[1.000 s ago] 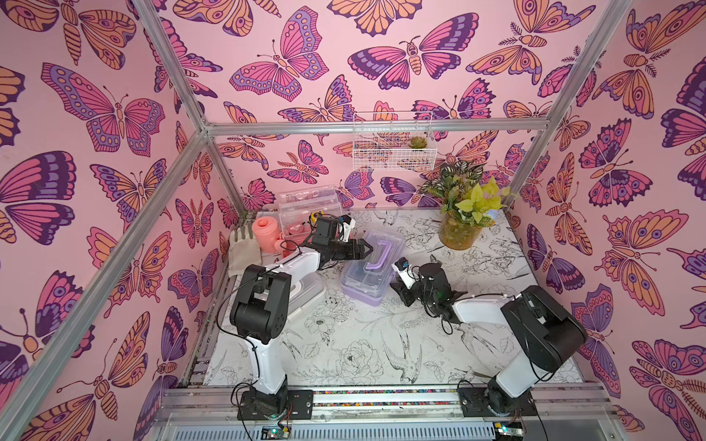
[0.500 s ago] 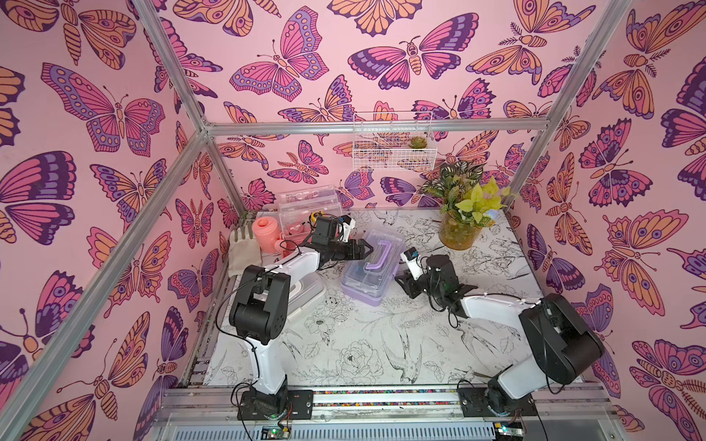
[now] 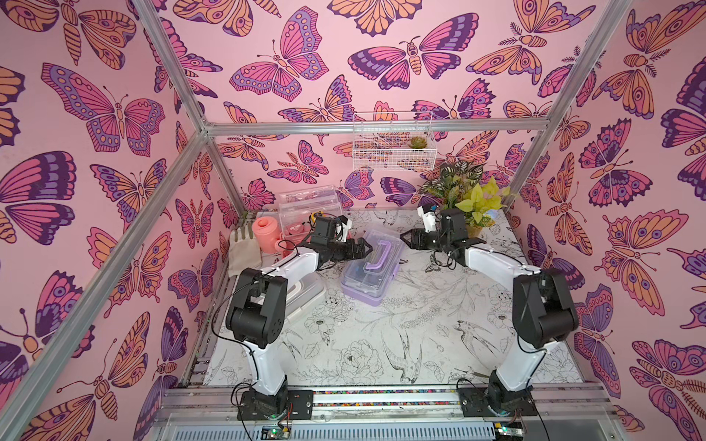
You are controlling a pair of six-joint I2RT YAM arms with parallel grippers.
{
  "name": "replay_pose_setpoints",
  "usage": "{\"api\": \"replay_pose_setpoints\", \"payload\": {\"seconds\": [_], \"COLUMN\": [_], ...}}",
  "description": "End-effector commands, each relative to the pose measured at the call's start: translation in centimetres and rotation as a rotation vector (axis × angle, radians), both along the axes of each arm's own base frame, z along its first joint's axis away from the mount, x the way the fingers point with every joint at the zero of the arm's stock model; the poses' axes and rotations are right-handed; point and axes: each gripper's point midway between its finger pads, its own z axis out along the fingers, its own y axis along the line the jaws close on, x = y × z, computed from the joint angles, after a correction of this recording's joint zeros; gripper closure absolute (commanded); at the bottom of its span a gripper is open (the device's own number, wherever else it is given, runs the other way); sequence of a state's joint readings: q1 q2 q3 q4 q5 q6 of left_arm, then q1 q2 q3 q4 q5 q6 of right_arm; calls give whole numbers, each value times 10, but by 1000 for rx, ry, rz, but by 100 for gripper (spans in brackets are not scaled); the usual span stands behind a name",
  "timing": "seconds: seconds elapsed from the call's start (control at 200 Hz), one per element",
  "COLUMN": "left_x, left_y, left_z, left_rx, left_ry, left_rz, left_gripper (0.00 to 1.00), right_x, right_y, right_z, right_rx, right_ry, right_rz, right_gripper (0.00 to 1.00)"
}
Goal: Close toolboxes
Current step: Move the toolbox to the center of the board.
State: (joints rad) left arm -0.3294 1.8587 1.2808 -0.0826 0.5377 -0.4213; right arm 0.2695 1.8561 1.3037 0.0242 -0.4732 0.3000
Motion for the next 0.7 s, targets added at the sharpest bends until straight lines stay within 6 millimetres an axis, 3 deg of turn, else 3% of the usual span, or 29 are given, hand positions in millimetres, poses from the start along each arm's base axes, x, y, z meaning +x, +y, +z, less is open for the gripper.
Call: {"api": "replay_pose_setpoints", "payload": {"seconds": [0.0, 0.245, 0.461, 0.696], "left_x": [1, -3, -10, -23], "left_y": [-3, -8, -10, -11], "left_z": [-3, -6, -11, -17], "left_rx": [-18, -38, -41, -40], "left_ry": [27, 40, 55, 82], "left_rz": [-6, -27, -36, -44], "left_gripper": [1, 1, 3, 5], "right_x": [4, 24, -7, -54], "right_y": [16, 37, 68, 75], "right_z": [-3, -1, 1, -1], "right_rx": [57, 119, 138, 128], "right_ry": [79, 59, 68, 93], "right_rz": [64, 120, 233, 277], "right_gripper": [38, 40, 43, 45]}}
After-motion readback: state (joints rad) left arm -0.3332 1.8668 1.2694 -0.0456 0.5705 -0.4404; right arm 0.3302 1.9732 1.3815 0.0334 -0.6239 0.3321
